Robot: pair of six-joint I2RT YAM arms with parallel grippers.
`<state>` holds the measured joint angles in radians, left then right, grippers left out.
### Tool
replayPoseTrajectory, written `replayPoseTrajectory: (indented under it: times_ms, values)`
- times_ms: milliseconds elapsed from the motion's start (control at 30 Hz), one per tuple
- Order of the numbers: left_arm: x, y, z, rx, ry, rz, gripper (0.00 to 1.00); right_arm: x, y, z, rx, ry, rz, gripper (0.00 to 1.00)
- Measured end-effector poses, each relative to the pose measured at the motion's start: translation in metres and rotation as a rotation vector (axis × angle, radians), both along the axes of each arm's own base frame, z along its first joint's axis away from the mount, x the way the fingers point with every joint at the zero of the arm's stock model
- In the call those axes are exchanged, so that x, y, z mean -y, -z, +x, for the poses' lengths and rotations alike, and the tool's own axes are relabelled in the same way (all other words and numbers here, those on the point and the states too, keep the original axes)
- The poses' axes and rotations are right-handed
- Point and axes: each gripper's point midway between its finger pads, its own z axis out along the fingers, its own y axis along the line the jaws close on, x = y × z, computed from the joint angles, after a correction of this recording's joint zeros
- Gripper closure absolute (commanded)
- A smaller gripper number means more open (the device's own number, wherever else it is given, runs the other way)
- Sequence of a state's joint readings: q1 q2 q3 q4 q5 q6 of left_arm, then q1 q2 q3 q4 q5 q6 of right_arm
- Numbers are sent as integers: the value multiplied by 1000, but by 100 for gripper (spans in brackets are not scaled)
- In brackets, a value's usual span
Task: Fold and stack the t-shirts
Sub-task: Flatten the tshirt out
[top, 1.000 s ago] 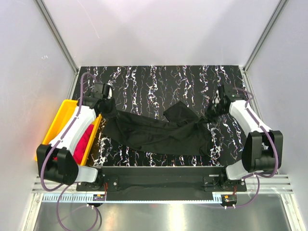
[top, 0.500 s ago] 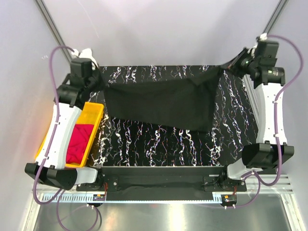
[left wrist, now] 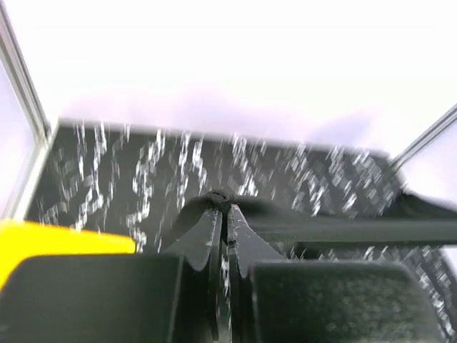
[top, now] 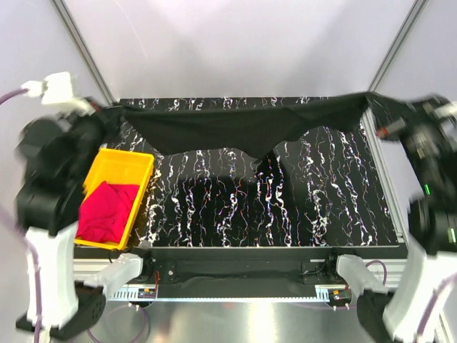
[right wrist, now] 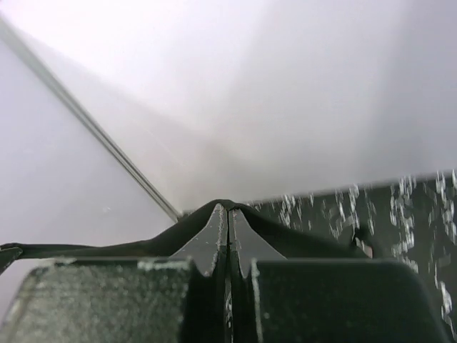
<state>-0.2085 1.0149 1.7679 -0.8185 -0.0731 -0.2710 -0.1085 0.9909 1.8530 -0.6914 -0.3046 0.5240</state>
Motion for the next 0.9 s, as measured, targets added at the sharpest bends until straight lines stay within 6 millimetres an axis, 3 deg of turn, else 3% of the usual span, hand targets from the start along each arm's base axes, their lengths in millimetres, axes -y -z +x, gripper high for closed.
replayPoseTrajectory:
  times_ms: [133, 233, 333, 400, 500, 600, 733, 800, 900]
  values:
    - [-12, -51, -69, 206, 16, -35, 100, -9, -46, -88, 235, 6, -44, 100]
    - [-18, -89, -111, 352, 36, -67, 100, -13, -69, -136, 364, 17, -65, 100]
    - [-21, -115, -132, 448, 52, -86, 100, -12, -76, -148, 396, 27, -66, 100]
    - [-21, -114, -129, 442, 53, -77, 100, -10, -75, -144, 390, 37, -61, 100]
    - [-16, -102, -106, 396, 48, -46, 100, -6, -63, -124, 339, 48, -52, 100]
    - [-8, -73, -65, 324, 31, -5, 100, 2, -38, -80, 257, 63, -40, 100]
    - [8, 4, 18, 141, -1, 81, 96, 14, 23, 11, 85, 74, -25, 100]
    - [14, 53, 56, 44, -19, 127, 95, 22, 71, 64, -22, 86, -21, 100]
    - [20, 122, 105, -80, -46, 194, 89, 30, 142, 127, -173, 92, -26, 100]
